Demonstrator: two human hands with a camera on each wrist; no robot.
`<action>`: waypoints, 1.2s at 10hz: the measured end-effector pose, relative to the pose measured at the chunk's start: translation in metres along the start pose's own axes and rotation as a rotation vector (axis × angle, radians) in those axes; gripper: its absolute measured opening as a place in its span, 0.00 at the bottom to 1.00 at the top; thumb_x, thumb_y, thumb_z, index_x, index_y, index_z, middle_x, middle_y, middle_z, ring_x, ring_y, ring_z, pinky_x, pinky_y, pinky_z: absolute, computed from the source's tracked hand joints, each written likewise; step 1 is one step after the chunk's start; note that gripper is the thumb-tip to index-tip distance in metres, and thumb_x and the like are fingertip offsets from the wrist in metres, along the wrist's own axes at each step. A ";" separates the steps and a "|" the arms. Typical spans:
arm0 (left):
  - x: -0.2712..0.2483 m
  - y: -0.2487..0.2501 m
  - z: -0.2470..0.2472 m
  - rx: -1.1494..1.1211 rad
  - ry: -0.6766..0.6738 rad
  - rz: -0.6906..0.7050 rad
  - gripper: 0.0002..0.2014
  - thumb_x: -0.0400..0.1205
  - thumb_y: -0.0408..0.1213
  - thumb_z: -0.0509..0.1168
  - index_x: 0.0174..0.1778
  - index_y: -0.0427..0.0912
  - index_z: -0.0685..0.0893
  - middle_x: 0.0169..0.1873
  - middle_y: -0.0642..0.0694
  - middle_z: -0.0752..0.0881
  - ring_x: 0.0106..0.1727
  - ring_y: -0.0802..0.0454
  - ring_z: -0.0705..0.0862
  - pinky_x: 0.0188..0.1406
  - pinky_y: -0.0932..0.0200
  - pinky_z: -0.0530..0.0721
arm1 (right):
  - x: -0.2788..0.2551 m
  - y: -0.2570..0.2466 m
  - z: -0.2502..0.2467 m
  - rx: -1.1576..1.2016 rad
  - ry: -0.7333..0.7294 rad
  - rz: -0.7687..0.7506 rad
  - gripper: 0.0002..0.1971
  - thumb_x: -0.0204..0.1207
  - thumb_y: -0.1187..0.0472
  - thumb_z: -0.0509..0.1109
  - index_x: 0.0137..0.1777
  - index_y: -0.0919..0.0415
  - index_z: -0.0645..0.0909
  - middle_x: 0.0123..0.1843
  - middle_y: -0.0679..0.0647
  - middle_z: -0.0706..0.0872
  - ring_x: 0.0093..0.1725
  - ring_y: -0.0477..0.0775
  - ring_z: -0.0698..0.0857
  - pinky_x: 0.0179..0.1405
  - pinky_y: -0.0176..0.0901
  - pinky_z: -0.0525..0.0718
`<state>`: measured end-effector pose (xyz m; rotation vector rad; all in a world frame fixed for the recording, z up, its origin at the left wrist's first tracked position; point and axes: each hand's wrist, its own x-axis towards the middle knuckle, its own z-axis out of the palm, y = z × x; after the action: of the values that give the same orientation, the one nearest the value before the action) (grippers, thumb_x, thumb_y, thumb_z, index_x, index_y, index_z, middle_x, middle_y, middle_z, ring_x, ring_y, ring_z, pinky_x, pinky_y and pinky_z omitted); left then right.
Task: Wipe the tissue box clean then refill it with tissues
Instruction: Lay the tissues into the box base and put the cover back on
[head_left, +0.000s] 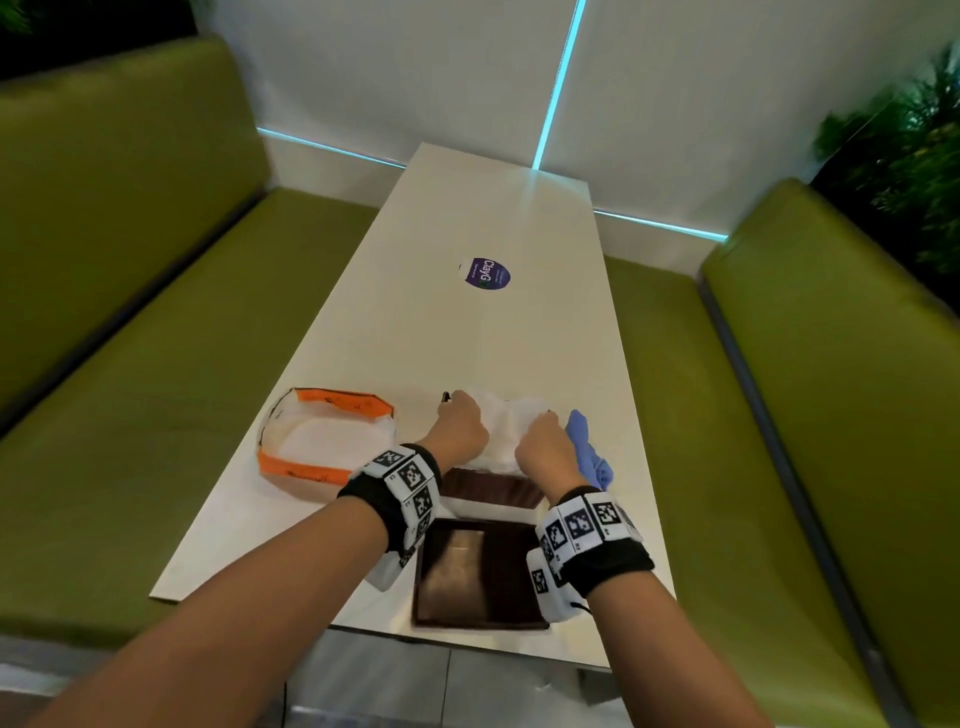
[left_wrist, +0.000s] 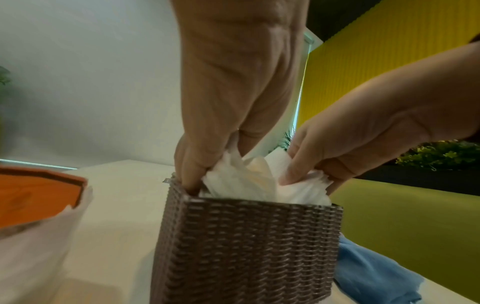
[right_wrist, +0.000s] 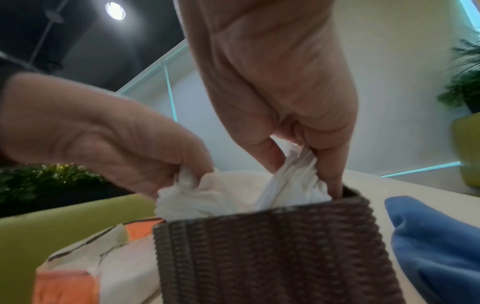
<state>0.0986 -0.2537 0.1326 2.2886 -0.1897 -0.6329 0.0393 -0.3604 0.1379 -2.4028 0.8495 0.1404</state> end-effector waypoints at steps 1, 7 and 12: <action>0.003 0.000 0.011 0.026 -0.006 0.001 0.23 0.83 0.26 0.58 0.75 0.28 0.66 0.74 0.29 0.71 0.72 0.34 0.74 0.68 0.51 0.74 | 0.000 -0.001 0.013 -0.020 -0.014 -0.006 0.19 0.82 0.68 0.57 0.72 0.73 0.67 0.68 0.69 0.78 0.67 0.68 0.79 0.61 0.50 0.78; 0.005 -0.007 0.024 0.099 0.036 0.046 0.21 0.83 0.29 0.58 0.72 0.26 0.70 0.71 0.27 0.73 0.70 0.32 0.75 0.70 0.46 0.76 | -0.001 -0.005 0.020 -0.198 0.033 -0.128 0.14 0.82 0.68 0.58 0.66 0.70 0.75 0.67 0.66 0.79 0.65 0.64 0.80 0.60 0.48 0.79; 0.008 -0.028 -0.006 -0.095 -0.070 0.094 0.25 0.86 0.32 0.53 0.81 0.36 0.64 0.79 0.37 0.70 0.79 0.42 0.69 0.73 0.57 0.67 | -0.006 -0.007 0.022 -0.241 0.097 -0.143 0.15 0.79 0.69 0.59 0.65 0.70 0.75 0.67 0.70 0.73 0.65 0.68 0.76 0.59 0.51 0.76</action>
<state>0.1073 -0.2326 0.1140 2.1543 -0.2929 -0.6598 0.0407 -0.3400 0.1247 -2.7066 0.7350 0.0748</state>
